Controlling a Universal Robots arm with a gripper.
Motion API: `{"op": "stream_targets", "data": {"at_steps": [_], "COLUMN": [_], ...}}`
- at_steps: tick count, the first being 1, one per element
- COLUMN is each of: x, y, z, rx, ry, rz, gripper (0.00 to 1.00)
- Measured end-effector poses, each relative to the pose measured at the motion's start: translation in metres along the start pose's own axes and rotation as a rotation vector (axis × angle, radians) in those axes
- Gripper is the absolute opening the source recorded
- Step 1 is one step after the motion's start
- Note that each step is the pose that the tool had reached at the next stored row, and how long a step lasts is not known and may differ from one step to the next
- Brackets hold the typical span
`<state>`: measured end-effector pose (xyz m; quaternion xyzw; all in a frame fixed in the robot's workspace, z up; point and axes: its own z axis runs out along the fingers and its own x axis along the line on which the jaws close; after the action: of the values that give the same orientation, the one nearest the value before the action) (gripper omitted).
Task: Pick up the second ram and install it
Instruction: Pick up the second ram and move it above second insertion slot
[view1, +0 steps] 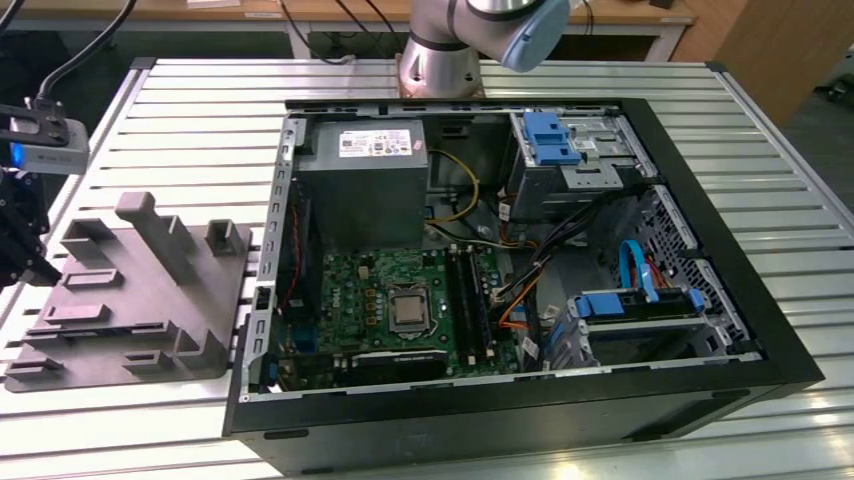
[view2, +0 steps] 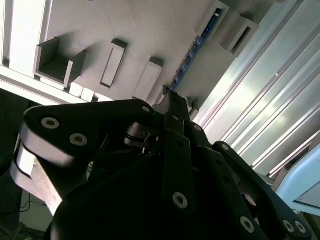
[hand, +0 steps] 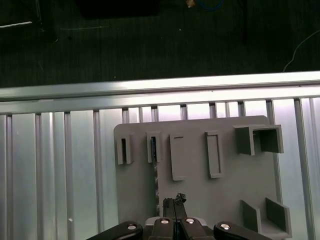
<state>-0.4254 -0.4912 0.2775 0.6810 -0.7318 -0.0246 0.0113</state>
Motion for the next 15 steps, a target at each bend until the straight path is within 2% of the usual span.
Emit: {"op": "stream_targets", "data": {"at_steps": [7,15], "x": [0.0045,0.0054], "y": [0.0017,0.0004], "z": [0.0079,0.0181], "rx": [0.0033,0.0030], "ry": [-0.0021,-0.0013], "rz": [-0.022,-0.037], "gripper": [0.10,0.10]}}
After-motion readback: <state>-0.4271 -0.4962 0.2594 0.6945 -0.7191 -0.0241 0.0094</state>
